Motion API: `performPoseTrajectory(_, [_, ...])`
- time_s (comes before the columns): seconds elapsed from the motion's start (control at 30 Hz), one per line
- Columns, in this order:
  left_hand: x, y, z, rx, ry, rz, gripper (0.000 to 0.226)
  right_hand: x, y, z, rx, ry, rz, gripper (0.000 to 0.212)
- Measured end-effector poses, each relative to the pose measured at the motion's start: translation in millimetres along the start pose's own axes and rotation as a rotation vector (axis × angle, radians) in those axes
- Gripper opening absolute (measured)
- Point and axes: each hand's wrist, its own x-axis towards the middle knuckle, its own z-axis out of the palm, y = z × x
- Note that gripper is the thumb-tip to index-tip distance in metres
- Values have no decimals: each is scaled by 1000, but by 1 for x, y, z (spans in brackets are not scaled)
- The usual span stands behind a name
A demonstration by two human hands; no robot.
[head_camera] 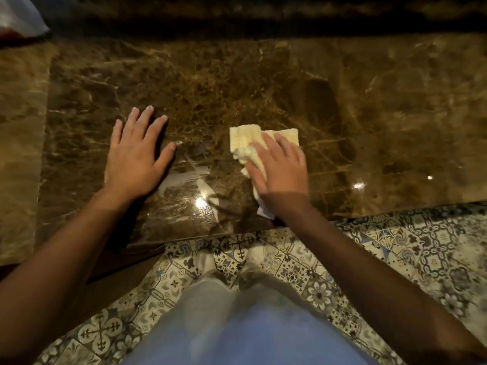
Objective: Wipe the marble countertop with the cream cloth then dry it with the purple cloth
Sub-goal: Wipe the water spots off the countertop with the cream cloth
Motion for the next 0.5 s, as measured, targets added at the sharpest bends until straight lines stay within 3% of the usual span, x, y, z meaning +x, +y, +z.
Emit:
performPoseTrajectory(0.1, [-1, 2, -1, 1, -7, 4, 62, 21, 41, -15, 195, 147, 5, 34])
performPoseTrajectory(0.27, [1, 2, -2, 4, 10, 3, 64, 78, 83, -39, 287, 419, 260, 29])
performPoseTrajectory(0.4, [1, 3, -4, -2, 14, 5, 63, 145, 93, -40, 439, 340, 388, 33])
performPoseTrajectory(0.5, [0, 4, -5, 15, 9, 0, 62, 178, 90, -26, 463, 236, 350, 32])
